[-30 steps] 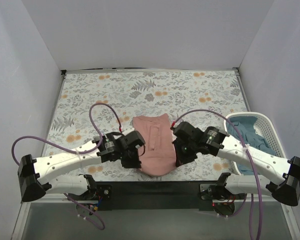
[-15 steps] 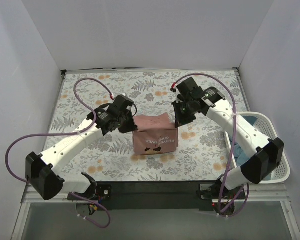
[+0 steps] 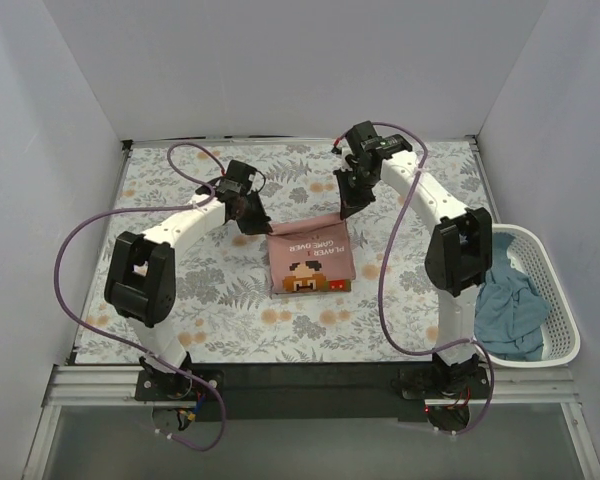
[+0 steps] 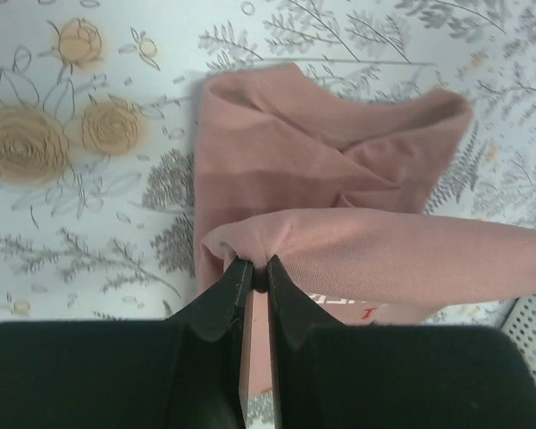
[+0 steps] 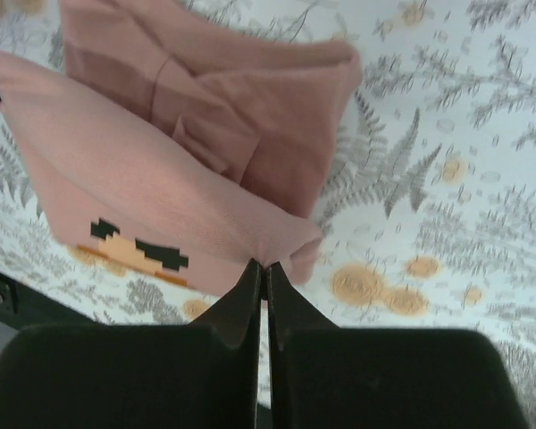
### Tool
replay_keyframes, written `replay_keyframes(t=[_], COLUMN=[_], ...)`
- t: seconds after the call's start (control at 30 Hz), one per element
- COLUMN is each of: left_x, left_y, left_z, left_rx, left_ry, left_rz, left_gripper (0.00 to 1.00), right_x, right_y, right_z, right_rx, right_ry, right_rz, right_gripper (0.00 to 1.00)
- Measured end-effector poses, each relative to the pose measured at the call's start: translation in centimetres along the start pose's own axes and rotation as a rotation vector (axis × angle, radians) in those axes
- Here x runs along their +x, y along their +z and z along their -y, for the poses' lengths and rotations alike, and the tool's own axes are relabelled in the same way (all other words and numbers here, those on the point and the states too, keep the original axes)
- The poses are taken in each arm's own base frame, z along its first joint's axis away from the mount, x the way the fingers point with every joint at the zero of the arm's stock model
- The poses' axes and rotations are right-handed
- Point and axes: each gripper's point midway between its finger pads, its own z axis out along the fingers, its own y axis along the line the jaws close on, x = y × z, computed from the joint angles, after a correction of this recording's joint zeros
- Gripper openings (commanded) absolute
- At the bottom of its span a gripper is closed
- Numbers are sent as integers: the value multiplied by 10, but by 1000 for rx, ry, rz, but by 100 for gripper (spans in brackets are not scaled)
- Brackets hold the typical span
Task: Fold and stack the t-shirts
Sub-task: Fold the tshirt
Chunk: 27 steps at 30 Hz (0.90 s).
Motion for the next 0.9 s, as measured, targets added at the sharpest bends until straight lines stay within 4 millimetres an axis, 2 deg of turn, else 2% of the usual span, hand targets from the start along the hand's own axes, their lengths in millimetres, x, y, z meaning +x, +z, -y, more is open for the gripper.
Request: replay_keyframes(t=[0.13,0.27,0.3,0.33,0.43,0.53,0.63,0.67,0.73,0.77,0.8,0.87,0.9], left_x=[-5,-13,-14,-16,-19,-28,-29,-27,-25,-21,-19,-11,-6], left_y=[32,57,62,66,70,58,24,10,-18,-28,-35,-37,-32], left_z=[-11,-12,-13,-14,-16,-10,-5,-1,13,20,27,39,41], left_rx=[-16,-17,-19,-18,-13,22,68,93,175,217,263,341,365], left_ry=[-12,5,7,12,20,28,44,54,82,99,110,133,140], left_rz=[-26,-24,-22,-19,-8,57,139,172,245,268,295,311,304], left_gripper=[9,25,36,43,67,69,68,63,54,43,39,34,33], right_x=[-21,-21,-21,-19,-14,-6,-3,-4,-3,-4,-6,-7,-10], right_y=[40,74,80,84,88,79,51,40,16,9,2,-3,1], right_z=[22,44,48,51,57,63,64,61,46,38,26,9,1], right_rx=[-13,-9,-8,-7,9,55,94,81,5,-44,-113,-236,-299], right_ry=[33,68,72,76,90,93,94,89,70,59,36,0,-14], right_rz=[-20,-54,-57,-56,-50,-17,74,125,232,277,330,388,402], right_gripper=[1,5,8,15,28,31,33,34,35,36,36,36,36])
